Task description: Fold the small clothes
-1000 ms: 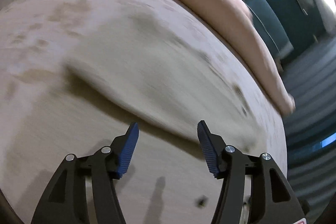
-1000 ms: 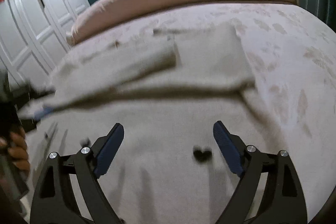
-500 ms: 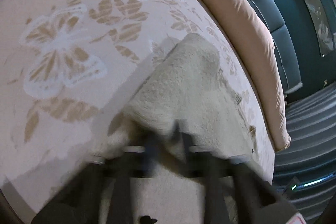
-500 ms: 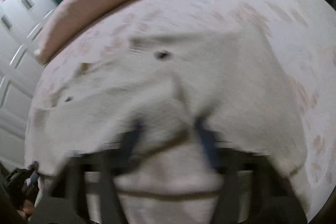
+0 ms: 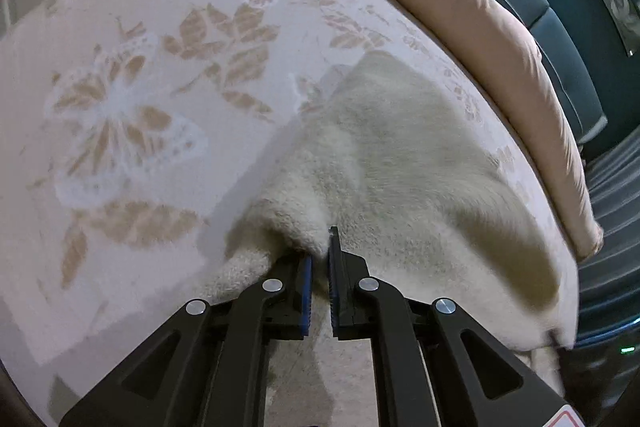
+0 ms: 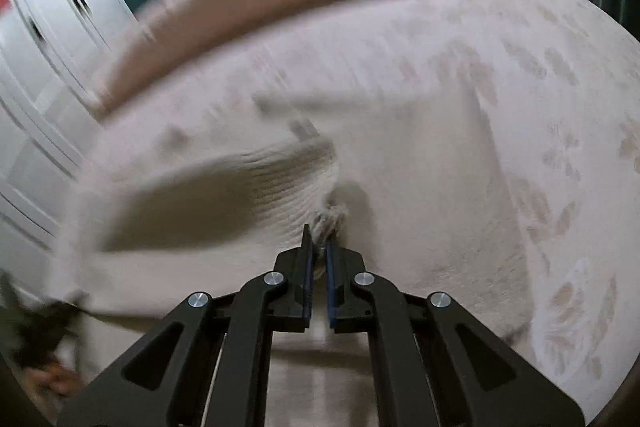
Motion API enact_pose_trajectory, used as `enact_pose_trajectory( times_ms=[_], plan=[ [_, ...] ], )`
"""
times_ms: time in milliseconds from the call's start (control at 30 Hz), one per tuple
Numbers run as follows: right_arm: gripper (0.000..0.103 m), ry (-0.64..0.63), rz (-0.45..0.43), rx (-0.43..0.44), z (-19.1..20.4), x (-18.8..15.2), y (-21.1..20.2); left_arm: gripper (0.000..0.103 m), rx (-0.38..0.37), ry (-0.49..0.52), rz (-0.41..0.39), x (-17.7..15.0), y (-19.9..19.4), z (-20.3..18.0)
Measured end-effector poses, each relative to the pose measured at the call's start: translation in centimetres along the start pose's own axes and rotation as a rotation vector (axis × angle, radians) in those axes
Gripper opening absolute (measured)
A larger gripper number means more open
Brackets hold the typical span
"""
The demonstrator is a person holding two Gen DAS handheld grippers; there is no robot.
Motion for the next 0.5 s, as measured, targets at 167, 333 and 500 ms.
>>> enact_pose_trajectory(
  times_ms=[167, 333, 500],
  plan=[
    [0.005, -0.011, 0.000, -0.027, -0.7, 0.1, 0.2, 0.005, 0.028, 0.011, 0.005, -0.1, 0.4, -0.2],
    [0.008, 0.058, 0.052, -0.049, -2.5, -1.3, 1.1, 0.007, 0.042, 0.035, 0.001, -0.3, 0.3, -0.4],
    [0.031, -0.040, -0.044, -0.130, 0.8, -0.6, -1.9, 0.010, 0.052, 0.057, -0.008, -0.5, 0.5, -0.2]
  ],
)
Point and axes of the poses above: each gripper's, at about its wrist camera, not at the fingertips, and y roughly the way its jaws point, z to its left, x to its top, the point moved 5 cm from there along y, roughly the way its jaws point, and after that the axes turned 14 degrees about z, right-handed, at the moved point
